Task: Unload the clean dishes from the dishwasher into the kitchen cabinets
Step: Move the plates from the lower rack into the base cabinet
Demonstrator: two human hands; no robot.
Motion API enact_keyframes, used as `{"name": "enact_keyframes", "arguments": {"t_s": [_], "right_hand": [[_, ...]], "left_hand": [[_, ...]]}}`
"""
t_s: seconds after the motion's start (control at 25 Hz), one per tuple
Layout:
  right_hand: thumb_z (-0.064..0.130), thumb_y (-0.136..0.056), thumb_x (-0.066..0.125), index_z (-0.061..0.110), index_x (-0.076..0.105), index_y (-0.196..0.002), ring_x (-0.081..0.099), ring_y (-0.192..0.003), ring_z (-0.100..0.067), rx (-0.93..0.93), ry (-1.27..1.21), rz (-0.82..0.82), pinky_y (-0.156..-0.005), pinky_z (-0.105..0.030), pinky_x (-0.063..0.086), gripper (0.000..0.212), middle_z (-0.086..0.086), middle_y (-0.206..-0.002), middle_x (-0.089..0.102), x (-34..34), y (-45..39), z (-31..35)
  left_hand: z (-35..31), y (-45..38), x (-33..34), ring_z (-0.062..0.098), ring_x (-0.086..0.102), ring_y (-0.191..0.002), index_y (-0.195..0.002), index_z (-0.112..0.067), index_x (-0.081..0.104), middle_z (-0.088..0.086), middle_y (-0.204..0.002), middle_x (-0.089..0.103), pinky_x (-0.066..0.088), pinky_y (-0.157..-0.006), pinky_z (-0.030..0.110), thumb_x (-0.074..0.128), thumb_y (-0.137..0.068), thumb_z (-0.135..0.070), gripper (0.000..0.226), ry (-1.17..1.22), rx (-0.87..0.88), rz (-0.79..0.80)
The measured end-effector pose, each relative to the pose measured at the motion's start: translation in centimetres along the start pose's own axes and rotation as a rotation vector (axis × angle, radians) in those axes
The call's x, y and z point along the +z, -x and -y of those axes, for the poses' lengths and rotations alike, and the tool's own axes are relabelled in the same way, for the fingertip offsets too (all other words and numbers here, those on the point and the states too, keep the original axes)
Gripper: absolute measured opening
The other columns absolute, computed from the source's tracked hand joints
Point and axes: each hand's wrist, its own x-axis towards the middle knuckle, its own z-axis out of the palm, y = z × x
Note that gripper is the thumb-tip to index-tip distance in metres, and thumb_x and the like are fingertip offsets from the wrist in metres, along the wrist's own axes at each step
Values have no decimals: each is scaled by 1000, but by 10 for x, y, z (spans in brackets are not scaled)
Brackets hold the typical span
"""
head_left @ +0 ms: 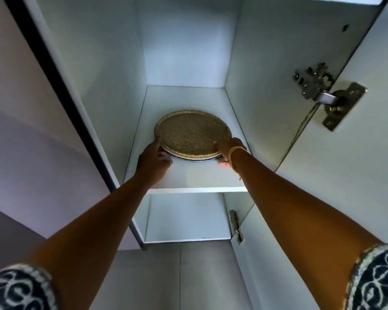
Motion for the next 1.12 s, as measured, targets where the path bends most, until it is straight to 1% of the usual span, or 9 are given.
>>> {"name": "enact_keyframes", "arguments": {"t_s": [0.08,0.24,0.4,0.48,0.56,0.68,0.84,0.96,1.12], "right_hand": [[35,-89,63,9,55,-117,71,-84,-25,-27,105,-25,-85,-40,58,39,-10,-97,70,1,-10,5],[44,-93,53,8,50,-129,69,-92,-28,-84,64,-80,-91,-37,54,50,-12,-115,67,3,-8,-6],[29,-95,53,2,40,-139,48,-127,-33,-239,230,-156,-106,-35,39,53,-17,-141,48,7,40,-25],[24,-96,52,5,30,-147,36,-138,-30,-256,341,-45,-114,-34,30,59,-14,-152,34,16,85,-44],[23,-98,48,9,18,-152,27,-144,-26,-237,498,107,-119,-36,24,63,-8,-158,22,20,142,-67],[20,-99,46,12,15,-153,31,-143,-26,-286,580,124,-118,-37,26,63,-5,-159,23,5,219,-79],[23,-99,47,13,14,-152,27,-144,-27,-272,755,107,-116,-37,24,64,-5,-160,17,-37,302,-57],[21,-94,56,11,30,-145,41,-135,-31,-262,744,148,-112,-38,36,59,-10,-151,36,-66,364,-51],[16,-93,52,10,44,-132,53,-120,-32,-238,676,145,-101,-38,45,41,-12,-136,50,-115,438,-64]], "left_hand": [[3,-11,-1,25,54,-98,-148,-20,31,14,-108,56,38,-77,25,64,-83,-8,74,-181,60,-44],[-1,-10,6,34,43,-129,-151,-10,15,19,-143,39,42,-100,37,67,-85,-17,84,-265,28,-28],[-13,37,13,31,20,-145,-150,-1,12,15,-159,11,20,-116,35,55,-93,-35,79,-545,-88,136],[-33,77,8,26,15,-147,-151,-5,17,11,-160,12,14,-118,32,51,-95,-38,73,-540,-89,313],[-55,120,-4,19,12,-148,-152,-12,18,4,-161,10,11,-118,29,46,-99,-31,63,-471,-89,365],[-96,173,-32,17,13,-148,-152,-18,19,-1,-161,11,15,-118,32,42,-100,-22,57,-466,8,236],[-154,243,-71,23,13,-148,-153,-19,11,-1,-162,3,24,-118,45,44,-99,-31,64,-663,-13,336],[-187,300,-87,30,28,-143,-152,-16,15,5,-161,11,32,-114,46,50,-97,-33,67,-637,-25,334],[-233,370,-92,29,26,-144,-152,-16,15,7,-160,17,32,-114,43,52,-95,-36,70,-659,36,382]]}}
